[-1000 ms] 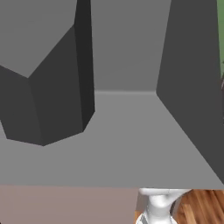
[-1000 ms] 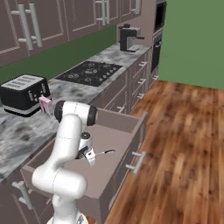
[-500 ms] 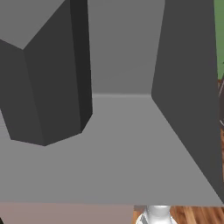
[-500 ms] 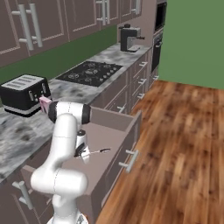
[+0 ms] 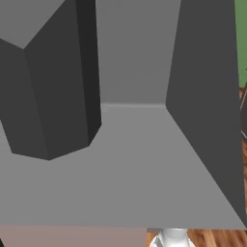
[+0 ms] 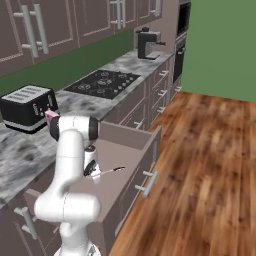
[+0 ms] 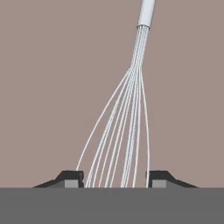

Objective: Pick the whisk from the drawer and place it on the counter.

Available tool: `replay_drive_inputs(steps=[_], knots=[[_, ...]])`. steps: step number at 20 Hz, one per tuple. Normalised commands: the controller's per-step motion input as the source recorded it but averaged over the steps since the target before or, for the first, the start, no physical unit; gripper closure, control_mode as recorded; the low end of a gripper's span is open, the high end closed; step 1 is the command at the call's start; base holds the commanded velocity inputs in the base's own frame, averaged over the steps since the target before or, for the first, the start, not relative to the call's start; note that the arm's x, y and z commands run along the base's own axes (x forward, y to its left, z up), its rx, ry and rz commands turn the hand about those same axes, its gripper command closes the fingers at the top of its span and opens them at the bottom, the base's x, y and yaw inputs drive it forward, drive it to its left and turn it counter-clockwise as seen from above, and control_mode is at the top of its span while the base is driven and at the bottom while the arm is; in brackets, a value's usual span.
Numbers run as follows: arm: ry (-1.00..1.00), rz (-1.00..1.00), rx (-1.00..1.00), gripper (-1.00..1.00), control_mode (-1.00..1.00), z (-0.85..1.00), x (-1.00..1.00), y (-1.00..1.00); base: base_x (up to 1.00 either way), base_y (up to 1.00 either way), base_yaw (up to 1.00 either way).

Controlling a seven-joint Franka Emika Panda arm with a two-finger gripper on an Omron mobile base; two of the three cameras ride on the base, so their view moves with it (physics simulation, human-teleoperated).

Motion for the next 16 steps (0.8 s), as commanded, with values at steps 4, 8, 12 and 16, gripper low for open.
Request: replay_drive_inputs(steps=[4, 8, 12, 16], knots=[[-0.16, 0.0, 0.23, 1.0, -1.0, 0.72, -0.24, -0.53, 0.0, 0.0, 0.0], [-0.28, 0.03, 0.29, 1.0, -1.0, 1.0, -0.27, -0.46, 0.0, 0.0, 0.0], [-0.32, 0.07, 0.26, 1.0, -1.0, 1.0, -0.27, -0.36, 0.0, 0.0, 0.0], [-0.37, 0.05, 0.18, 1.0, -1.0, 1.0, -0.34, -0.08, 0.0, 0.0, 0.0]])
